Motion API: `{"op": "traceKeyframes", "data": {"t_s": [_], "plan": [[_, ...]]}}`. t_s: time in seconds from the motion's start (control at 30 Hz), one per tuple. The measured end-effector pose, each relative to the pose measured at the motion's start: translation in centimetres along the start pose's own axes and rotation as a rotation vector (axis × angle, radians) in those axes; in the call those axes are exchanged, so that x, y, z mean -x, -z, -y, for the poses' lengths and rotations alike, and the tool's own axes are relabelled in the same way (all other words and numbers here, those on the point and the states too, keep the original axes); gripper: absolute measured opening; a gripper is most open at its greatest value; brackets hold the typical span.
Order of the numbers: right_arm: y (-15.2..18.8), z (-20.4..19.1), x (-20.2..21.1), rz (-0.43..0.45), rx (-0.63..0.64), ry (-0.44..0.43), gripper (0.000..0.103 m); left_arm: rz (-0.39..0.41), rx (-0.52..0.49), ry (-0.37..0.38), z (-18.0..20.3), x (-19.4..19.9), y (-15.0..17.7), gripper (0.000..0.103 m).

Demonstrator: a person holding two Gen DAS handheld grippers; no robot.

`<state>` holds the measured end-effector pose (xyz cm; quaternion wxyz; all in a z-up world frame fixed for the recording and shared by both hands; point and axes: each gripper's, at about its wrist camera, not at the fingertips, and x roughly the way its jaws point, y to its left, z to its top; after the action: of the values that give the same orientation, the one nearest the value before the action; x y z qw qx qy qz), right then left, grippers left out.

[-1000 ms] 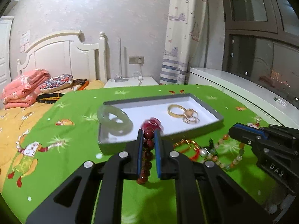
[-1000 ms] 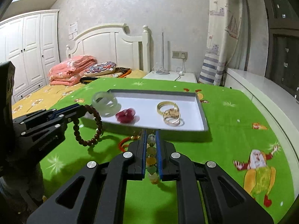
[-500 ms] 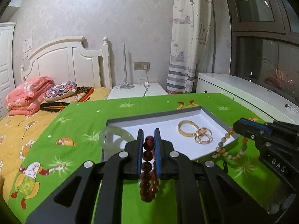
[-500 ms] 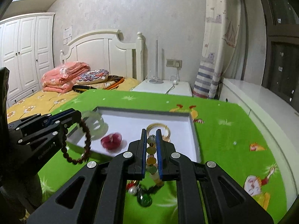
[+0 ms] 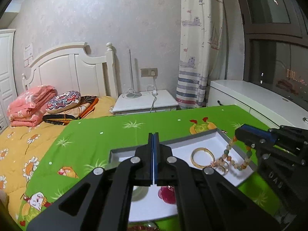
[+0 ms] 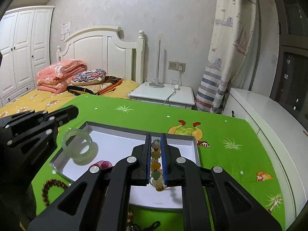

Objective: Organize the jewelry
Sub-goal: 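Lift both bead bracelets and carry them toward the gray tray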

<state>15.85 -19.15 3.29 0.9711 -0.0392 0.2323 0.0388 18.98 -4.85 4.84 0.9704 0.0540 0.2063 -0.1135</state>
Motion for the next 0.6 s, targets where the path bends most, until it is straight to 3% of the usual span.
{"op": "traceKeyframes", "data": {"t_s": [0.13,0.27,0.3,0.47,0.53,0.6], "plan": [[0.9,-0.2,1.2,0.01,-0.011,-0.034,0.011,-0.034,-0.001,0.068,-0.2,1.4,1.0,0.003],[2.6,-0.8,3.2,0.009,-0.006,-0.068,0.011,-0.115,0.03,0.125,-1.3,3.8,4.7,0.047],[2.9,-1.0,3.6,0.01,-0.001,-0.074,0.011,-0.14,0.032,0.143,-1.5,4.5,6.0,0.05],[4.1,-2.0,5.4,0.021,0.023,-0.082,0.011,-0.283,-0.085,0.176,0.1,5.0,11.0,0.047],[4.2,-2.1,5.7,0.027,0.023,-0.083,0.011,-0.339,-0.164,0.137,1.2,4.0,12.4,0.034],[4.3,-2.2,6.1,0.034,0.018,-0.087,0.011,-0.387,-0.154,0.139,1.2,3.0,12.5,0.015]]}}
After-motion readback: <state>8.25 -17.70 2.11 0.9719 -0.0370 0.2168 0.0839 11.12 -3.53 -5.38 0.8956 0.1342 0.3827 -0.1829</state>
